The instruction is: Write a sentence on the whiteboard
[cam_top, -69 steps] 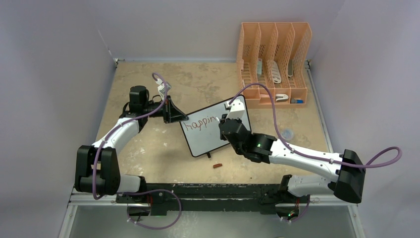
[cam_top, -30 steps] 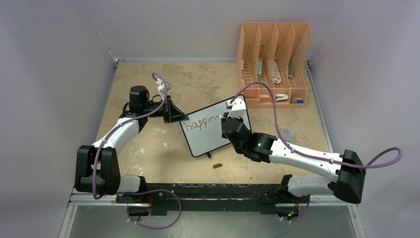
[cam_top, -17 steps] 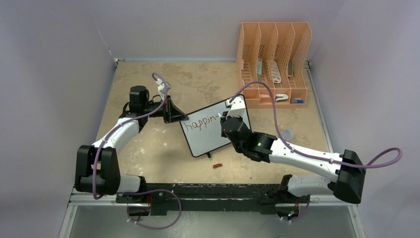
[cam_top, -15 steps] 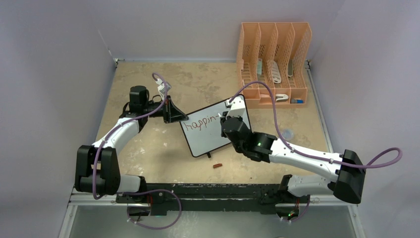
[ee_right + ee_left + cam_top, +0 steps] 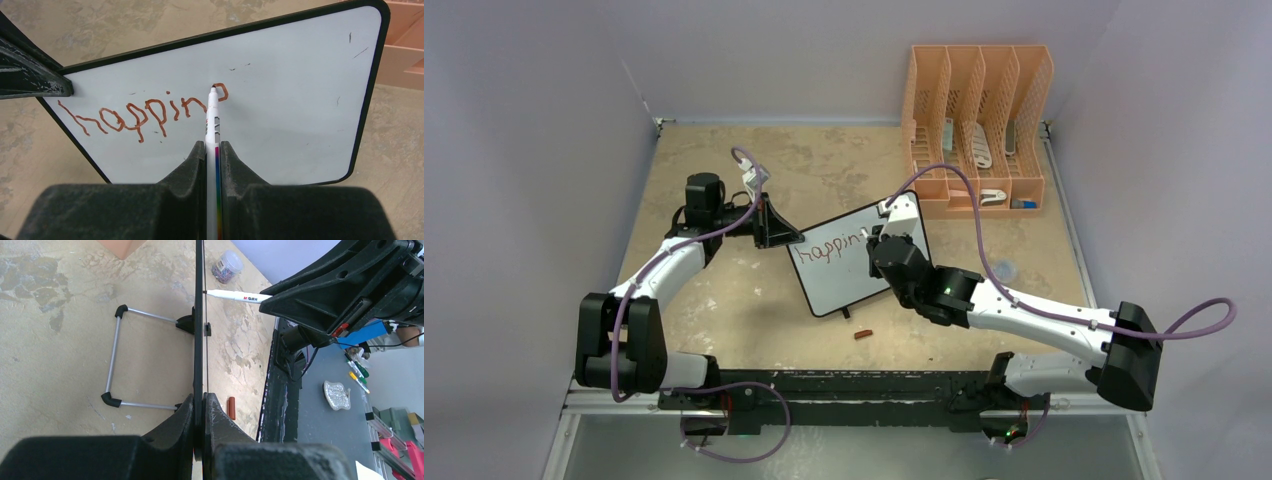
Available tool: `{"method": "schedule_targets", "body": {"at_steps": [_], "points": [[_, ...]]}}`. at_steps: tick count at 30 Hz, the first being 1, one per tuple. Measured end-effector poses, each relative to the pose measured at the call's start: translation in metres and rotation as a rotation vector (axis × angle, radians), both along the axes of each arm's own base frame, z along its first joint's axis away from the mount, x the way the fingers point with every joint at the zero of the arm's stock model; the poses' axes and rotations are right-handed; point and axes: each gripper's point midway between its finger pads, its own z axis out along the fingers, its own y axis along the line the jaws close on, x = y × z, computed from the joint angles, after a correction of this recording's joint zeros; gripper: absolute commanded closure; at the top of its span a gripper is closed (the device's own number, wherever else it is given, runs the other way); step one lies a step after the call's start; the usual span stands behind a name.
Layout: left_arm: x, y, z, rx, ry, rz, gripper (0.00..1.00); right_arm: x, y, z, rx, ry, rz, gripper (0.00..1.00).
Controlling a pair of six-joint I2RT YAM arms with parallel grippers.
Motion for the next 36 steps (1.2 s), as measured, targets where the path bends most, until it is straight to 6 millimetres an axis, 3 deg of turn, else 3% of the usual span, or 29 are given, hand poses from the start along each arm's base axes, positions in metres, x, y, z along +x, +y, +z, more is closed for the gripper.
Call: {"method": "schedule_targets", "body": {"at_steps": [36], "points": [[0.001, 0.0, -0.001, 0.004, 0.0, 0.006, 1.0, -0.011, -0.007, -0.02, -0.025, 0.086, -0.006, 1.0]]}}
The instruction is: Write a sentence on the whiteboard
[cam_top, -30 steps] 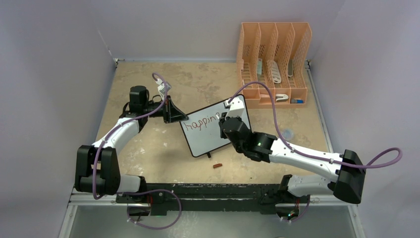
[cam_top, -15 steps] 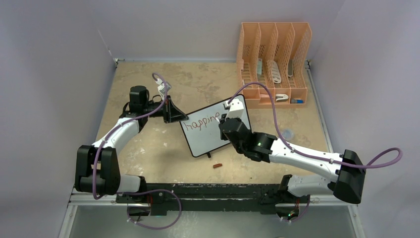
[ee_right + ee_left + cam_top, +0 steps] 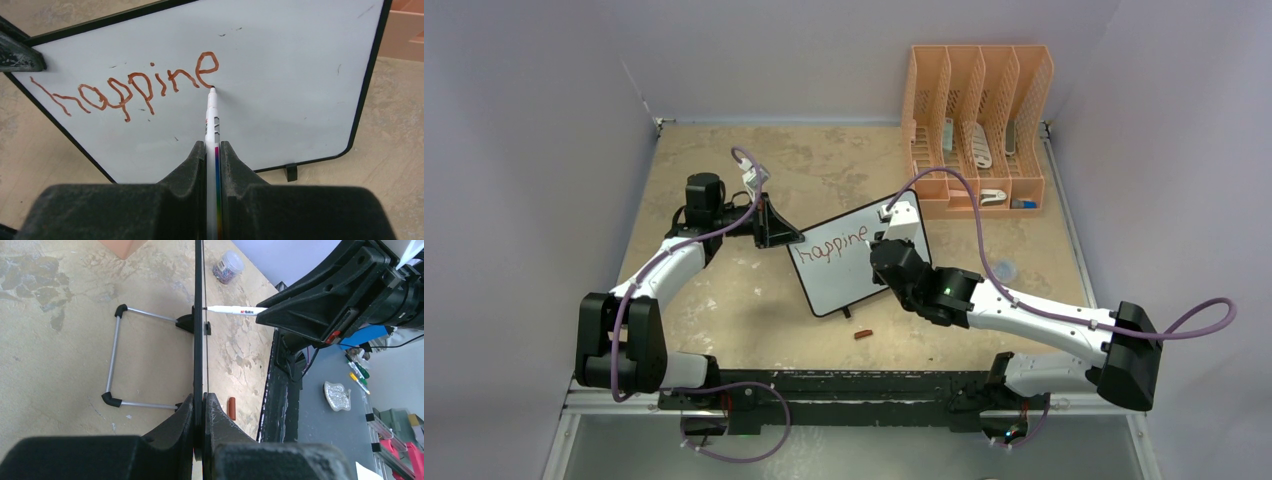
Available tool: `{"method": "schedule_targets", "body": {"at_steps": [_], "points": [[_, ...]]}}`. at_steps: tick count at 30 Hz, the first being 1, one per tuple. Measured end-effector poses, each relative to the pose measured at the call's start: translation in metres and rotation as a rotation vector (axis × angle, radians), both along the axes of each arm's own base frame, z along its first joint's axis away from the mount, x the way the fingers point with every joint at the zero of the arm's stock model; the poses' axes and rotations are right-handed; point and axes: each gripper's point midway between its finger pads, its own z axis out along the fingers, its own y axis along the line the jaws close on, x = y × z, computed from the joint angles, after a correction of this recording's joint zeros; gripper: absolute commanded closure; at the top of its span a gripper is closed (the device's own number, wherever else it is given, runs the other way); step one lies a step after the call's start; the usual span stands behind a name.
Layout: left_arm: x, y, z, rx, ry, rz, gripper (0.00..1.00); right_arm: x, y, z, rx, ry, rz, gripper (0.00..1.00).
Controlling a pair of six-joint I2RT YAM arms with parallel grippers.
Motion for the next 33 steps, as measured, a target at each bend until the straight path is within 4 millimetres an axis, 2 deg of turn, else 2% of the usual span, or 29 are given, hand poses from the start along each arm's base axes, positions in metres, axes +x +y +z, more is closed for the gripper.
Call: {"method": "schedule_targets", "body": {"at_steps": [18, 22, 29, 33], "points": [[-0.001, -0.001, 0.0, -0.001, 0.004, -0.003, 1.0, 0.004, -0.009, 0.0, -0.019, -0.018, -0.05, 1.0], [-0.002, -0.001, 0.0, -0.004, 0.005, -0.01, 1.0, 0.003, -0.013, 0.003, -0.008, -0.025, -0.051, 1.0], [-0.002, -0.001, 0.0, -0.004, 0.005, -0.01, 1.0, 0.002, -0.021, 0.022, 0.042, -0.062, -0.06, 1.0], [-0.002, -0.001, 0.0, -0.004, 0.005, -0.01, 1.0, 0.005, -0.025, 0.018, 0.04, -0.063, -0.072, 1.0]]}}
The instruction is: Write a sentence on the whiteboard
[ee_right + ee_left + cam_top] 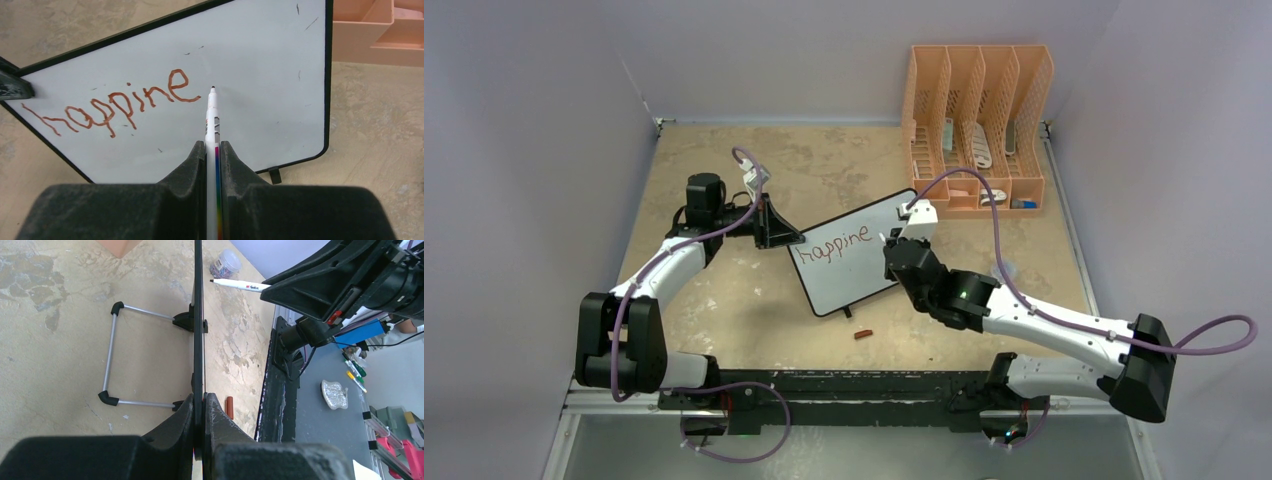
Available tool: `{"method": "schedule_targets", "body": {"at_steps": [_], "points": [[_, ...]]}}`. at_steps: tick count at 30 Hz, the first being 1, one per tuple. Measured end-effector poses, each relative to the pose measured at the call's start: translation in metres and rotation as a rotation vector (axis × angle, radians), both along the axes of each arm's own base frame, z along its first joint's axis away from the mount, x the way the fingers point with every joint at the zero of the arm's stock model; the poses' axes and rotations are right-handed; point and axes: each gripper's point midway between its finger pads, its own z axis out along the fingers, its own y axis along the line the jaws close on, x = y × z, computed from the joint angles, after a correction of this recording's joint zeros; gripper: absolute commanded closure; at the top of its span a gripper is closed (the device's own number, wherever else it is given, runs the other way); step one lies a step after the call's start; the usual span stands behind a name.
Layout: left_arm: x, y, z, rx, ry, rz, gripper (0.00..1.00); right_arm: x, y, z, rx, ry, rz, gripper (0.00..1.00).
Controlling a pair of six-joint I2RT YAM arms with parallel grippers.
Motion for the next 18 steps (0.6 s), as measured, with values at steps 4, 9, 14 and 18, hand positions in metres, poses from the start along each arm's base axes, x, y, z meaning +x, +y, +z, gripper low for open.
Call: {"method": "schedule_targets", "body": {"at_steps": [4, 9, 14, 18], "points": [[0.0, 0.0, 0.0, 0.0, 0.0, 0.0, 1.0, 0.003, -0.005, -0.008, -0.017, 0.005, -0.011, 1.0], [0.0, 0.0, 0.0, 0.0, 0.0, 0.0, 1.0, 0.006, -0.003, -0.005, -0.004, -0.008, -0.01, 1.0], [0.0, 0.0, 0.0, 0.0, 0.0, 0.0, 1.0, 0.007, 0.003, 0.0, 0.017, -0.021, 0.013, 1.0], [0.0, 0.0, 0.0, 0.0, 0.0, 0.0, 1.0, 0.008, 0.005, 0.003, 0.025, -0.033, 0.019, 1.0]]}}
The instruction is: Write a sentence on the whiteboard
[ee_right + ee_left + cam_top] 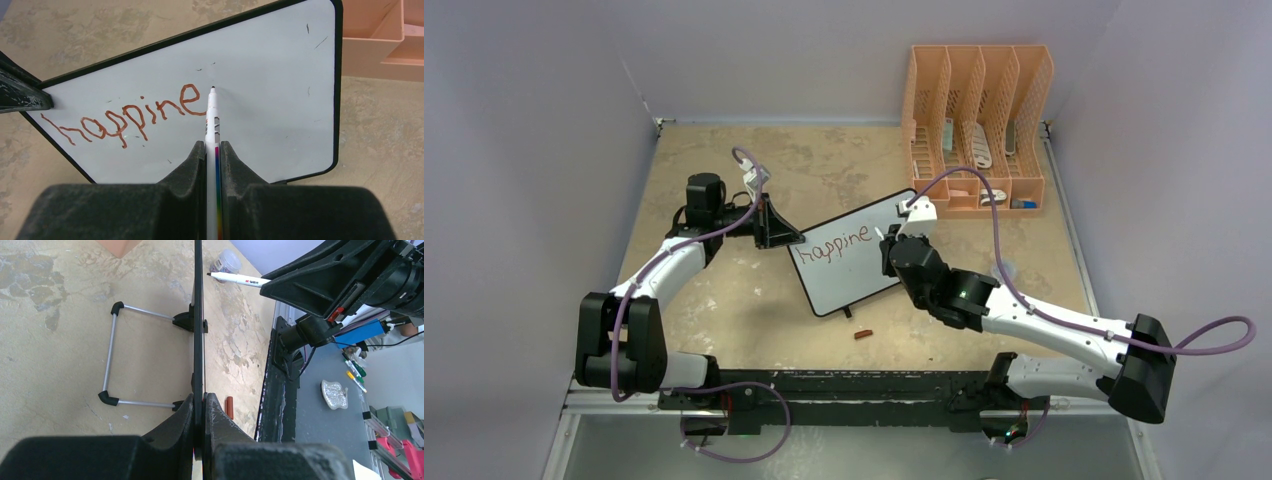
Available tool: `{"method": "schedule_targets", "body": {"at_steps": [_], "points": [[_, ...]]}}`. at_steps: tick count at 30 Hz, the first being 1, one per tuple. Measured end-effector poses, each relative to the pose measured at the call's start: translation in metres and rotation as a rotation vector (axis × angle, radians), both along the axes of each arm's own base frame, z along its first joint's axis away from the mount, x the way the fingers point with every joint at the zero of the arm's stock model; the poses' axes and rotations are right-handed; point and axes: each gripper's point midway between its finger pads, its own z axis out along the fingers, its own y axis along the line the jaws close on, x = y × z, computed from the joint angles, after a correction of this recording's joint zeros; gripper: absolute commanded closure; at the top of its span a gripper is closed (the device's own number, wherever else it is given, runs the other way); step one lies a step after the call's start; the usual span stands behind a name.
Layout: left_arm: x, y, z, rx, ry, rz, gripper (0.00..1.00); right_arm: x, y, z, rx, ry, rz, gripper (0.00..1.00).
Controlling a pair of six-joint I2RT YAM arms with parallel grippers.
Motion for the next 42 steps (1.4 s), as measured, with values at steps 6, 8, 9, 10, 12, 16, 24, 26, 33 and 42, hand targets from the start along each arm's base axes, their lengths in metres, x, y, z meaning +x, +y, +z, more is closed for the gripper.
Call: {"method": "schedule_targets", "body": {"at_steps": [6, 8, 9, 10, 12, 16, 24, 26, 33, 42], "points": [[0.0, 0.0, 0.0, 0.0, 0.0, 0.0, 1.0, 0.002, -0.001, 0.001, -0.003, -0.003, -0.002, 1.0], [0.0, 0.0, 0.0, 0.0, 0.0, -0.001, 1.0, 0.002, -0.001, 0.001, -0.003, -0.003, -0.004, 1.0], [0.0, 0.0, 0.0, 0.0, 0.0, -0.001, 1.0, 0.003, -0.002, 0.0, -0.003, -0.003, -0.005, 1.0], [0.0, 0.0, 0.0, 0.0, 0.0, -0.001, 1.0, 0.003, -0.002, 0.0, -0.003, -0.003, -0.006, 1.0], [0.0, 0.0, 0.0, -0.001, 0.0, -0.001, 1.0, 0.003, -0.003, 0.0, -0.006, -0.004, -0.008, 1.0], [0.0, 0.0, 0.0, -0.001, 0.001, -0.001, 1.0, 0.006, -0.004, 0.0, -0.009, -0.005, -0.012, 1.0], [0.0, 0.0, 0.0, 0.0, 0.001, -0.001, 1.0, 0.009, 0.0, -0.002, -0.005, -0.005, -0.009, 1.0], [0.001, -0.001, 0.0, 0.0, 0.001, -0.002, 1.0, 0.009, 0.0, -0.003, -0.009, -0.006, -0.008, 1.0], [0.001, -0.001, 0.0, 0.001, 0.002, -0.001, 1.0, 0.01, 0.003, -0.001, -0.002, -0.01, 0.008, 1.0], [0.001, -0.001, 0.0, 0.001, 0.003, 0.0, 1.0, 0.008, 0.007, -0.001, 0.0, -0.007, 0.034, 1.0]]}}
